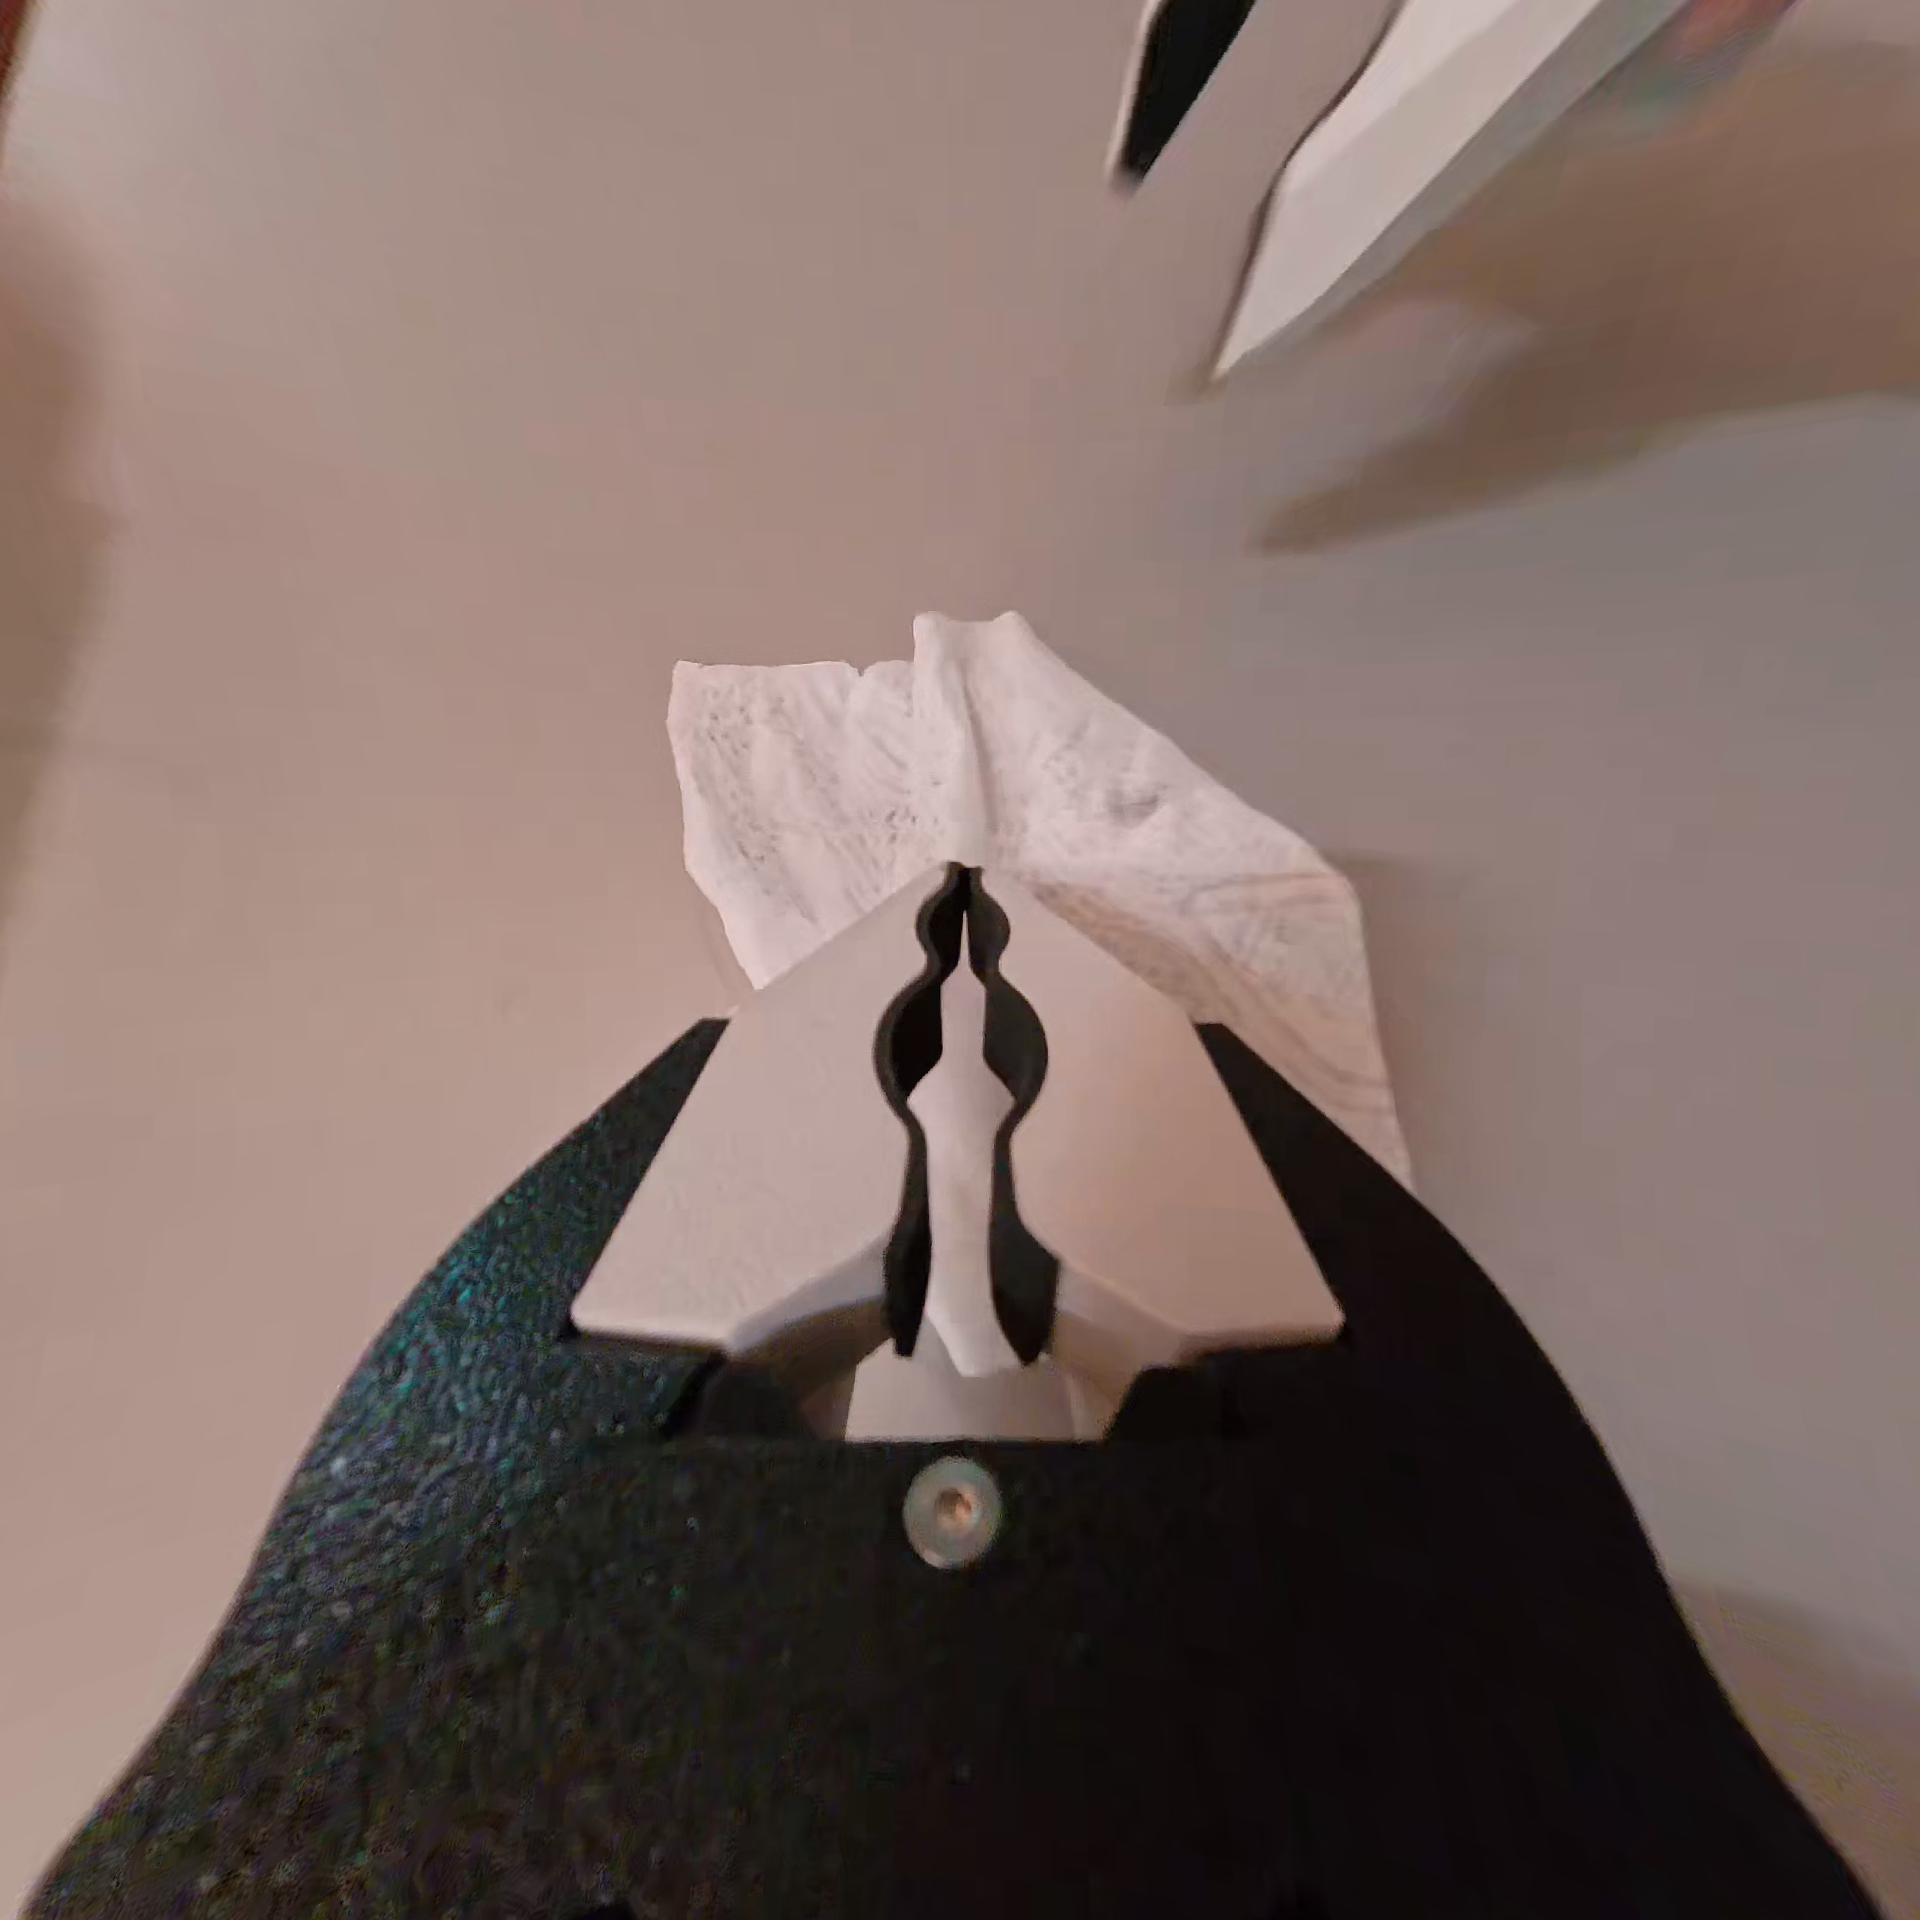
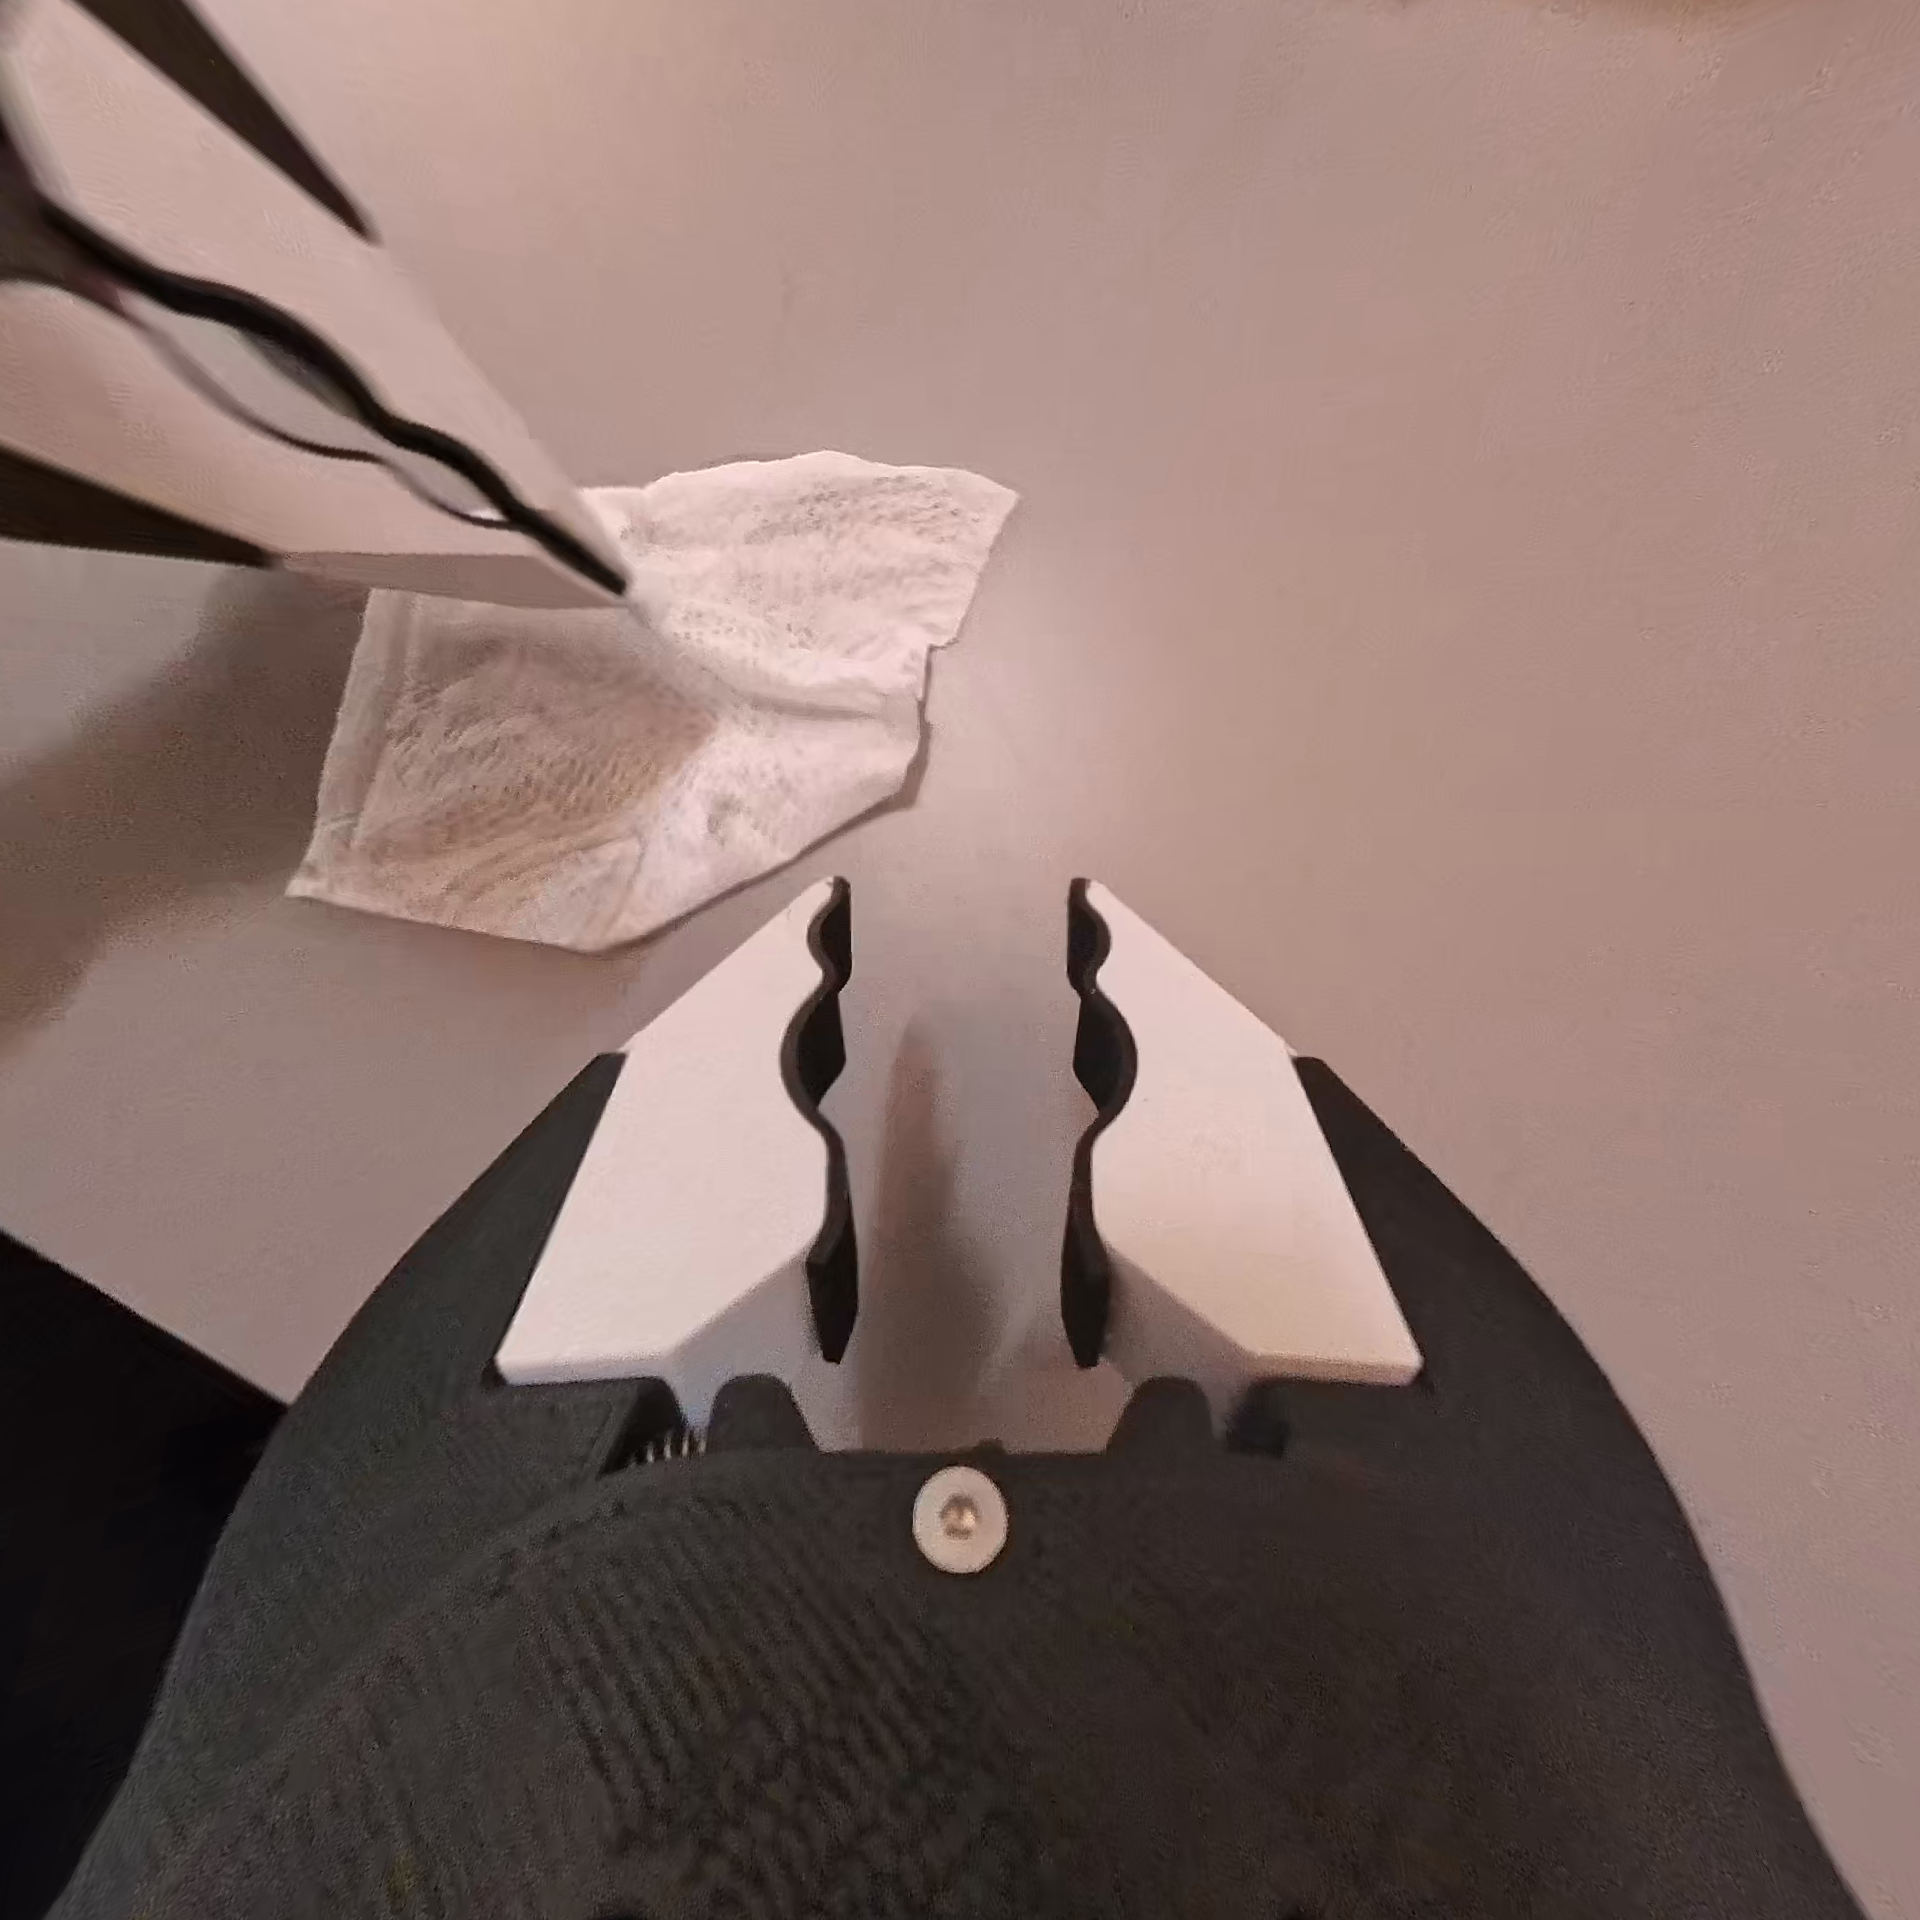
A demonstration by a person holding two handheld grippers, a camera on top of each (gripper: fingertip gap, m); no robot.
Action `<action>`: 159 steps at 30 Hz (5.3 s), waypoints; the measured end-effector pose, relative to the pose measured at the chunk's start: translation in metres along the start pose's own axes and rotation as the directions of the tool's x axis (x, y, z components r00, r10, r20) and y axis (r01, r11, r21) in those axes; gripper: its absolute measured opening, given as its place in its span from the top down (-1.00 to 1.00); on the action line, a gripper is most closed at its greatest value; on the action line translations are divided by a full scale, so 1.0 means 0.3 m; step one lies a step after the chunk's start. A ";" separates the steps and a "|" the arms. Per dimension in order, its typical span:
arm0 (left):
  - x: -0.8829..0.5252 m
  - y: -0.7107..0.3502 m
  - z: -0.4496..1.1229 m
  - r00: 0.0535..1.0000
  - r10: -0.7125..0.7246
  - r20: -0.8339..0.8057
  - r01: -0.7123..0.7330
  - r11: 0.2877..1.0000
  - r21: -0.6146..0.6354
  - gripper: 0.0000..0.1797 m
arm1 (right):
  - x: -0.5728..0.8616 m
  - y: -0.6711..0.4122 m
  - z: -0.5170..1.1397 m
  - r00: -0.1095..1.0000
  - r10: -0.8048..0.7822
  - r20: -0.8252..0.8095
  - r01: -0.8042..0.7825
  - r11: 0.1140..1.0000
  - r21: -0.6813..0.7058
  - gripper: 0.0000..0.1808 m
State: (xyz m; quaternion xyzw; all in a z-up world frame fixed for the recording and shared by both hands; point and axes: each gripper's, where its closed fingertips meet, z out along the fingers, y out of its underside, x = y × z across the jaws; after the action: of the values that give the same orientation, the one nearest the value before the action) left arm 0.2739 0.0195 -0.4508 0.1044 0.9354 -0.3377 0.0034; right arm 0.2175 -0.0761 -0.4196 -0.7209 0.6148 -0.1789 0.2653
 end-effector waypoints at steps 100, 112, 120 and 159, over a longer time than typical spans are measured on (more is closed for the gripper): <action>-0.051 0.230 0.005 0.676 0.524 0.518 -0.458 0.849 -0.262 1.00 | -0.052 0.259 -0.075 0.986 -0.076 -0.146 0.107 0.970 0.218 0.38; 0.184 0.460 -0.208 0.756 0.306 0.579 -0.173 0.946 -0.274 1.00 | -0.014 0.289 -0.112 0.986 -0.100 -0.134 0.133 0.953 0.271 0.46; 0.094 0.244 -0.021 0.822 0.051 0.567 0.017 0.993 -0.113 1.00 | -0.045 0.285 -0.089 0.977 -0.184 -0.106 0.206 0.941 0.270 0.52; -0.094 1.313 -0.950 0.087 -0.286 0.954 0.685 0.712 0.151 1.00 | -0.710 -0.195 0.282 0.798 -0.589 0.127 0.534 0.788 0.307 0.46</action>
State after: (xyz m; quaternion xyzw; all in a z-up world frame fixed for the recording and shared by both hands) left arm 0.3976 0.4898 -0.4772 -0.4400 0.7618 -0.1445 0.4529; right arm 0.2748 0.1528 -0.4372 -0.8461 0.3102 -0.2483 0.3553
